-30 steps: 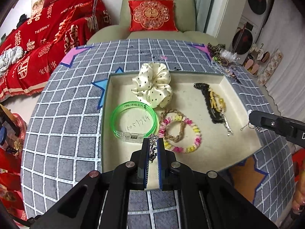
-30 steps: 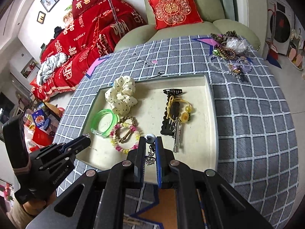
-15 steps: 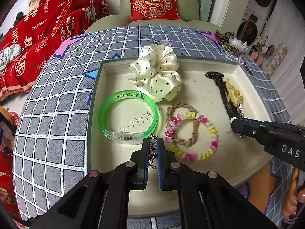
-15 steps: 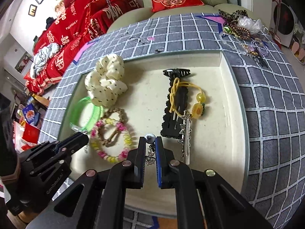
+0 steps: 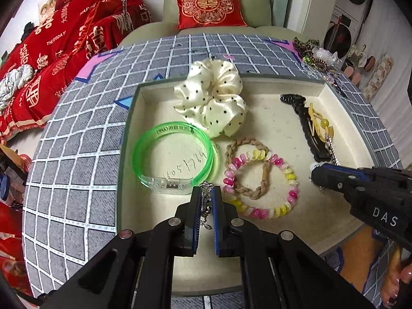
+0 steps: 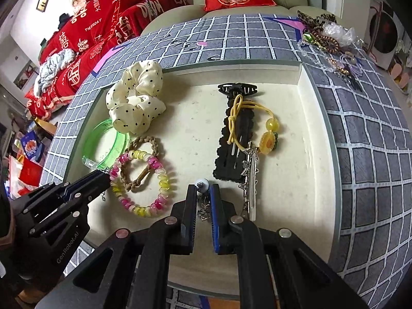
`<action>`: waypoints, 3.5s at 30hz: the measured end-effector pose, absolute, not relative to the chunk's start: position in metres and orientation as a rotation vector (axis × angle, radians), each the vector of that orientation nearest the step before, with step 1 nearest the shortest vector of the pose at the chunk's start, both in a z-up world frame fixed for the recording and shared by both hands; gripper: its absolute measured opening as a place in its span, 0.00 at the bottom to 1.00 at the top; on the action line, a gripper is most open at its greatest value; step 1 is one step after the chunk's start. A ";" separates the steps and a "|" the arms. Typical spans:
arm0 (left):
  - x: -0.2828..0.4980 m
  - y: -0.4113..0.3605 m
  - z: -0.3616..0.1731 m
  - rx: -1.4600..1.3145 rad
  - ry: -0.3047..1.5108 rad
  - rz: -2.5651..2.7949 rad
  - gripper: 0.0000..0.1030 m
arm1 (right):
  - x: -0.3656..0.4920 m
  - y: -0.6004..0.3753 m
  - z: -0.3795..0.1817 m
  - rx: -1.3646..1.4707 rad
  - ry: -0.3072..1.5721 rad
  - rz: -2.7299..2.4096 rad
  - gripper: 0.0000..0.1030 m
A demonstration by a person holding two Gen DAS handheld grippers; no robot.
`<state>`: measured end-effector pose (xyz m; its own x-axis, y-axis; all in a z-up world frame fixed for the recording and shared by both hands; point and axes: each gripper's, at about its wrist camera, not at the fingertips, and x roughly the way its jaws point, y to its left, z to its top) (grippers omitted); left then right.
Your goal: Organize jewelry
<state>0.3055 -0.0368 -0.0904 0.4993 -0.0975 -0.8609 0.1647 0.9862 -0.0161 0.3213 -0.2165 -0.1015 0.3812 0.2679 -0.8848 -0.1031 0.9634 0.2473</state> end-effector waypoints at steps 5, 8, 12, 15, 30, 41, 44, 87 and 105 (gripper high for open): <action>0.303 -0.035 -0.082 0.075 1.027 -0.137 0.15 | 0.316 -0.223 -0.093 0.209 1.134 0.252 0.55; 0.302 -0.034 -0.078 0.084 1.016 -0.125 0.15 | 0.312 -0.227 -0.083 0.227 1.108 0.255 0.56; 0.299 -0.033 -0.070 0.072 1.001 -0.126 0.15 | 0.305 -0.235 -0.066 0.254 1.069 0.251 0.56; 0.295 -0.033 -0.063 0.072 0.990 -0.123 0.15 | 0.297 -0.241 -0.057 0.266 1.053 0.246 0.59; 0.270 -0.025 -0.038 0.069 0.919 -0.065 1.00 | 0.265 -0.253 -0.029 0.261 1.014 0.218 0.69; 0.183 -0.005 -0.034 0.045 0.919 -0.024 1.00 | 0.199 -0.245 -0.011 0.192 0.944 0.204 0.84; 0.158 0.002 -0.031 0.028 0.917 -0.007 1.00 | 0.174 -0.241 -0.010 0.176 0.921 0.196 0.85; 0.043 0.006 0.009 0.063 0.746 0.057 1.00 | 0.045 -0.216 0.020 0.025 0.754 0.018 0.87; 0.042 0.004 0.009 0.065 0.747 0.057 1.00 | 0.044 -0.218 0.023 0.025 0.751 0.019 0.87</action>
<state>0.0417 0.0045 0.0086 0.7326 0.0745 -0.6766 -0.0285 0.9965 0.0789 0.0437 -0.2175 0.0230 0.7308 0.0264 -0.6821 -0.0082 0.9995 0.0298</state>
